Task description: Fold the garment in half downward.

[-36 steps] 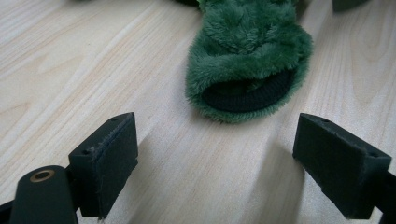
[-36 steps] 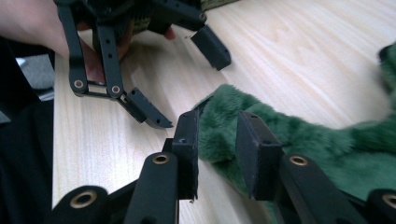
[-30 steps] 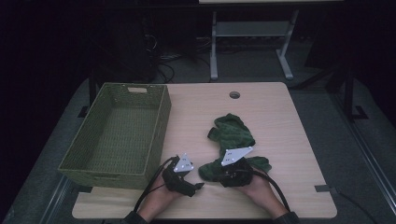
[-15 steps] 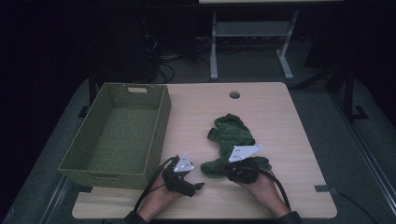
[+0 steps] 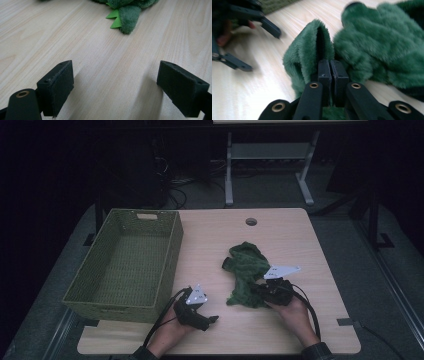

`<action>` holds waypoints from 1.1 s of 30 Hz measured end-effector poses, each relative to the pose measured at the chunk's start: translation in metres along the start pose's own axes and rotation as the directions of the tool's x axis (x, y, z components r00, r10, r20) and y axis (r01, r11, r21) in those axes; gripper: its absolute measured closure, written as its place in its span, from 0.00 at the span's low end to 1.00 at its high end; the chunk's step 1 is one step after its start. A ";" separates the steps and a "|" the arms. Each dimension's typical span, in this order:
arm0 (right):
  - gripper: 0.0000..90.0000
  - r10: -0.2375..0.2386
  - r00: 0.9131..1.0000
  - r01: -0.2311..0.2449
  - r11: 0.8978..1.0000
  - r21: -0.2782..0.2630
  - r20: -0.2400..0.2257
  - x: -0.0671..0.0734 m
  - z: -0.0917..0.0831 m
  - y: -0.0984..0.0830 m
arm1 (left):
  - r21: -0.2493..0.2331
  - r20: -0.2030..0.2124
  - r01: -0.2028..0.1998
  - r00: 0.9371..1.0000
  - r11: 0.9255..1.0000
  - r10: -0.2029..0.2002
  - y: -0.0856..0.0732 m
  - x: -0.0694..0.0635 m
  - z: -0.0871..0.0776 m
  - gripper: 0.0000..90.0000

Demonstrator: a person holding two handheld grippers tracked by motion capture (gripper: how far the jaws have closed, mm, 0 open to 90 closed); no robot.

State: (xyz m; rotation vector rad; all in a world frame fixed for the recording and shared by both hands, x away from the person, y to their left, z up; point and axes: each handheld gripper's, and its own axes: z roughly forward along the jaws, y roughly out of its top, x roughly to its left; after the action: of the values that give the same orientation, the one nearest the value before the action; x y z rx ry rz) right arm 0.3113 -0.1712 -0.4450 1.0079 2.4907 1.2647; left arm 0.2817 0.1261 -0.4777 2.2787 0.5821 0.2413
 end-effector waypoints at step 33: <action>1.00 -0.028 0.999 0.029 0.999 -0.030 0.033 -0.006 0.003 0.043 | -0.001 -0.003 -0.005 1.000 1.000 0.005 0.000 0.000 0.001 0.15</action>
State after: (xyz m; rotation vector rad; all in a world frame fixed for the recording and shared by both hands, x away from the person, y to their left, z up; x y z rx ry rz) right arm 0.3384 -0.1553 -0.4149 0.9744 2.4448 1.2640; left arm 0.2825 0.1256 -0.4777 2.2791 0.5776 0.2473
